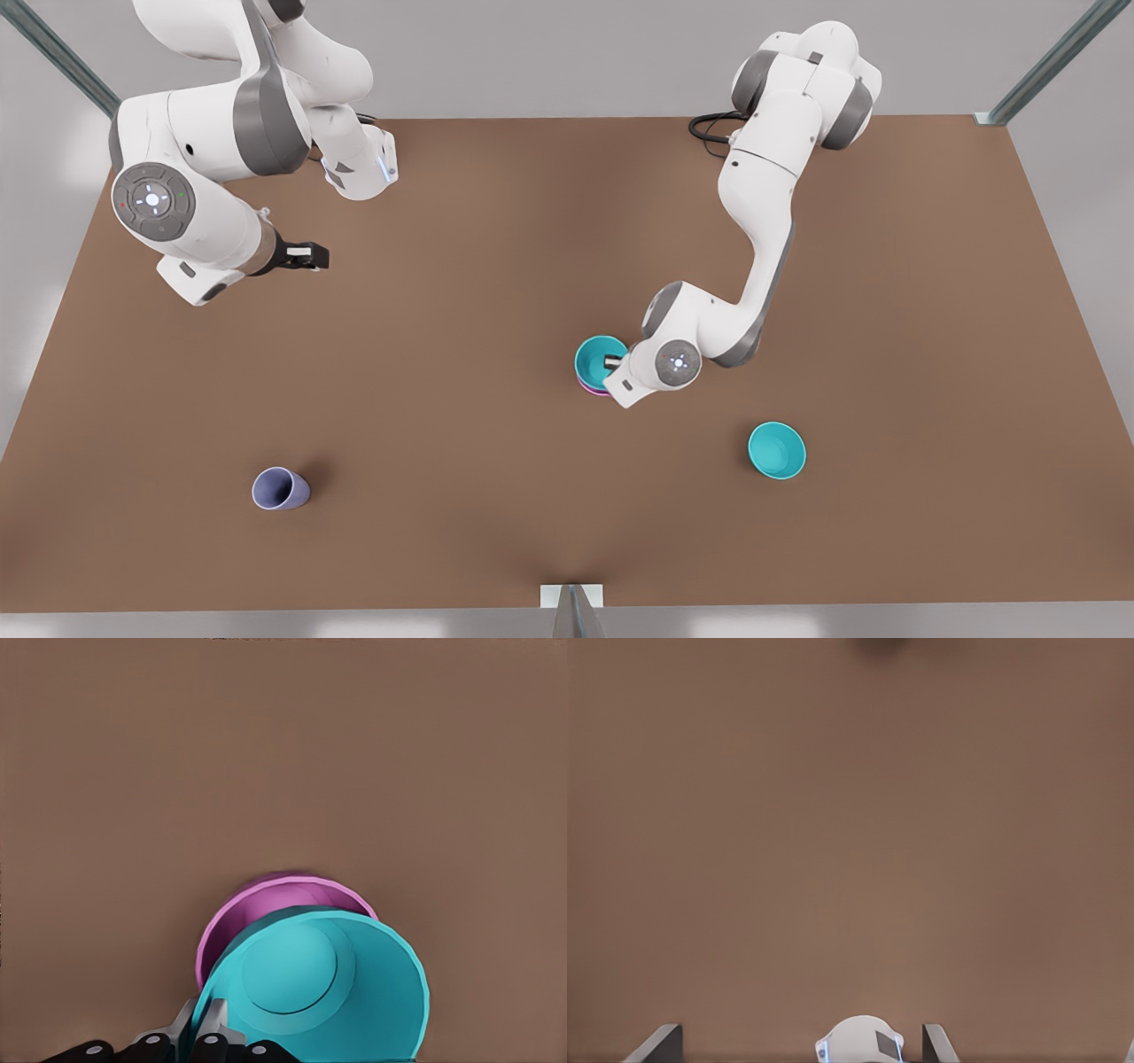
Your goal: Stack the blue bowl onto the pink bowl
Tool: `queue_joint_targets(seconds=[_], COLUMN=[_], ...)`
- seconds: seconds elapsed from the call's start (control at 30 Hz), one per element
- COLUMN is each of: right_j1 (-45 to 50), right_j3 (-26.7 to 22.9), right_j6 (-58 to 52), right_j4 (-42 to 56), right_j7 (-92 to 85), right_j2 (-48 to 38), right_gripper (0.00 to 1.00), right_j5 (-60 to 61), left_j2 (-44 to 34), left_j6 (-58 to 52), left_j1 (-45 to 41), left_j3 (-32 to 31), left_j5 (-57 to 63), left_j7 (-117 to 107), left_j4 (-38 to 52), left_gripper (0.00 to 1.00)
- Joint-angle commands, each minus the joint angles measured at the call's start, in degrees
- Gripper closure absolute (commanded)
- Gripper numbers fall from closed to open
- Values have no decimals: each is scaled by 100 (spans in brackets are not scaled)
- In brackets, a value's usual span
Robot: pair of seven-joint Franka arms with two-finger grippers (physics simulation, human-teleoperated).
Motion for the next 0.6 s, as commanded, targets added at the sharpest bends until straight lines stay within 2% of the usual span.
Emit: queue_joint_targets(seconds=[0.0, 0.03, 0.1, 0.13, 0.17, 0.23, 0.27, 0.3, 0.37, 0.4, 0.43, 0.57], right_j1=[1, 1, 1, 1, 1, 1, 1, 1, 1, 1, 1, 1], right_j3=[2, 2, 2, 2, 2, 2, 2, 2, 2, 2, 2, 2], right_j6=[4, -5, -5, -5, -5, 4, 4, 4, 4, 4, 30, 39], right_j4=[4, 4, 4, 4, 4, -5, -5, 4, 4, 4, 4, 4], right_j7=[-58, -58, -49, -58, -58, -58, -49, -49, -49, -49, -58, -58], right_j2=[-6, -6, -6, -6, -6, -6, 3, 3, 3, 3, -6, -6], right_gripper=[0, 0, 0, 0, 0, 0, 0, 0, 0, 0, 0, 0], right_j5=[3, 3, 3, 3, 12, 12, 12, 12, 12, 12, 12, 3], left_j2=[-6, -6, -6, -14, -207, -1139, -1490, -2026, -2229, -2659, -3055, -3029], left_j6=[15, 15, 15, -2, -466, -3516, -4510, -4696, -4810, -4425, -4010, -4036], left_j1=[36, 36, 36, 36, 72, 871, 1337, 1566, 1530, 1758, 1900, 1900], left_j3=[6, 6, -3, -3, 14, 217, 208, 190, 102, 59, 50, 85], left_j5=[-18, -18, 8, 17, 26, 280, 553, 886, 1634, 1828, 1705, 1687], left_j7=[-1257, -1257, -1248, -1257, -1257, -1257, -1240, -854, 385, 1686, 1951, 1951], left_j4=[3, 3, 3, 3, 20, 1275, 2015, 2050, 2050, 1630, 1172, 1163], left_gripper=[76, 76, 0, 0, 0, 0, 0, 0, 0, 0, 0, 0])
